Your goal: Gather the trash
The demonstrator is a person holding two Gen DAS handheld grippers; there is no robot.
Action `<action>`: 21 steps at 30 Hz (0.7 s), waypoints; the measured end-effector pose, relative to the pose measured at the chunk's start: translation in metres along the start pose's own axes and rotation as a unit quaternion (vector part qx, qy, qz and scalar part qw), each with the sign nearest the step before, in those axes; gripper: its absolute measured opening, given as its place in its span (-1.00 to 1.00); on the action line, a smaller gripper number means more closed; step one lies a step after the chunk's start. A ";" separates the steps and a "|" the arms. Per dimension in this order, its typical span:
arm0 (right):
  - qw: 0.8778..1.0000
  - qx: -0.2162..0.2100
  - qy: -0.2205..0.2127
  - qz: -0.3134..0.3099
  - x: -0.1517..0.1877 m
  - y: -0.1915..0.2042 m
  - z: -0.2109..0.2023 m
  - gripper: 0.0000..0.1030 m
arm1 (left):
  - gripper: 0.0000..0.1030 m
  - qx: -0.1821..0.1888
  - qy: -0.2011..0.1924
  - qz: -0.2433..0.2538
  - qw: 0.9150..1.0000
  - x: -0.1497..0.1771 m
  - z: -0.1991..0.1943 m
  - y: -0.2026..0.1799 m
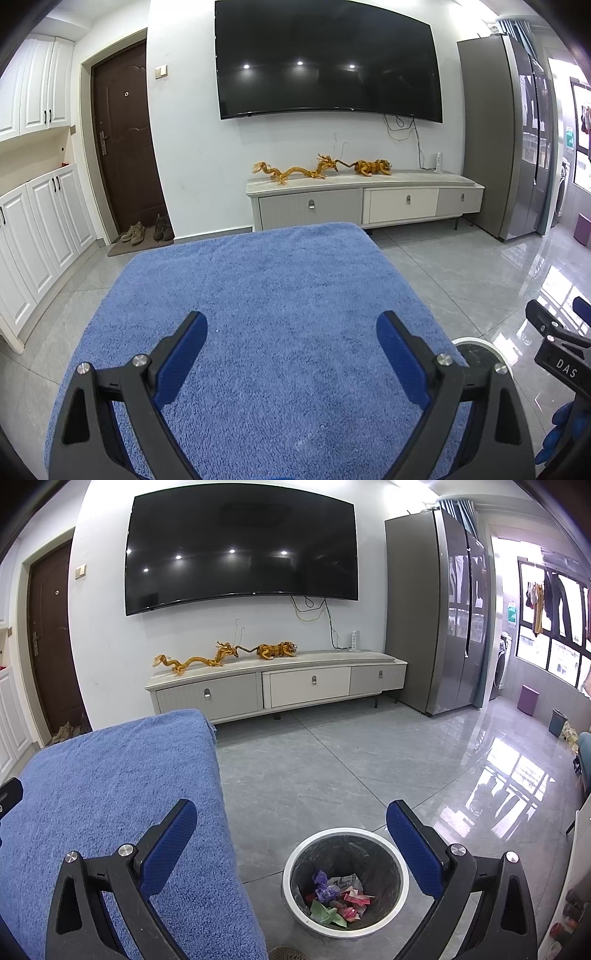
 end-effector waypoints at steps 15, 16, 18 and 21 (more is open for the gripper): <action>1.000 -0.001 0.004 0.000 0.004 0.000 0.000 1.00 | 0.81 0.005 0.007 0.004 1.000 0.005 0.003 -0.001; 1.000 -0.001 0.004 0.000 0.003 -0.001 0.000 1.00 | 0.81 0.005 0.007 0.003 1.000 0.005 0.003 -0.001; 1.000 -0.001 0.005 0.000 0.003 -0.001 0.000 1.00 | 0.81 0.004 0.007 0.004 1.000 0.005 0.003 -0.001; 1.000 -0.002 0.006 0.001 0.004 -0.001 0.001 1.00 | 0.81 0.004 0.007 0.005 1.000 0.004 0.003 -0.001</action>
Point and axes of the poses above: each gripper's, at about its wrist camera, not at the fingertips, and z roughly the way its jaws point, y to its left, x to its underside, the point moved 1 cm from there along z, roughly the way its jaws point, and after that the axes turned 7 degrees about x, right-handed, at the moved point
